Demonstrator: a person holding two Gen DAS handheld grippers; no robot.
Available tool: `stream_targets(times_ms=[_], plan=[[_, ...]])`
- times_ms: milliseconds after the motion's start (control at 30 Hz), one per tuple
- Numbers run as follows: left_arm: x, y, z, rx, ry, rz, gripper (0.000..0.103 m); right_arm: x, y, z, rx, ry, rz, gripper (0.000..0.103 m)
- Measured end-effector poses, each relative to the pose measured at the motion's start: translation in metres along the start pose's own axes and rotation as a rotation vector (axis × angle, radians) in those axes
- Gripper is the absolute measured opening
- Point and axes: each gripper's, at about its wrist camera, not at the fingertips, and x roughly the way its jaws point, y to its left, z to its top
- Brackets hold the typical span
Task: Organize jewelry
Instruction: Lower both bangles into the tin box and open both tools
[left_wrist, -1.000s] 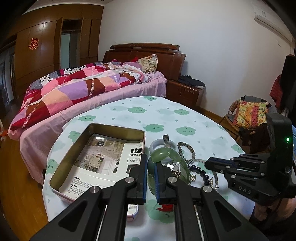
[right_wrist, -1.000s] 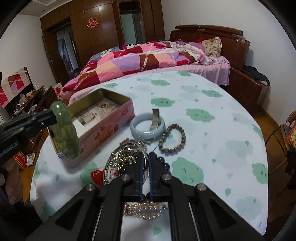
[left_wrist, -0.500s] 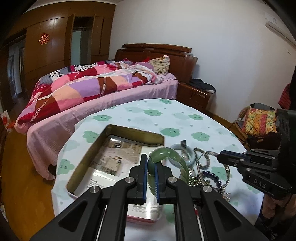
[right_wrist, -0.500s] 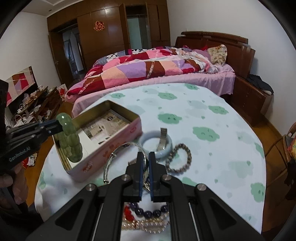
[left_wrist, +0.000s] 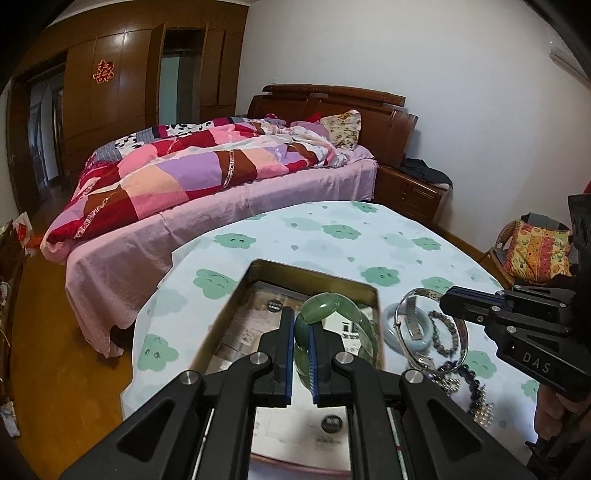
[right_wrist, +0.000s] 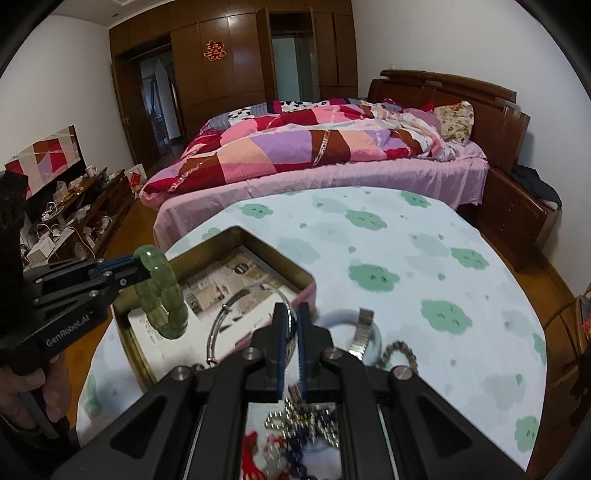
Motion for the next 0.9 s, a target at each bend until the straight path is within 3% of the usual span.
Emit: stream_targets(times_ms=[400, 900], plan=[[0.034, 0.017, 0.019, 0.018, 0.038, 0.047, 0.006, 0.040, 0.012, 0.023, 0.004, 0.026, -0.007, 0.007], [0.067, 0.027, 0.029, 0.039, 0.124, 0.063, 0.006, 0.078, 0.010, 0.023, 0.027, 0.082, -0.037, 0.007]])
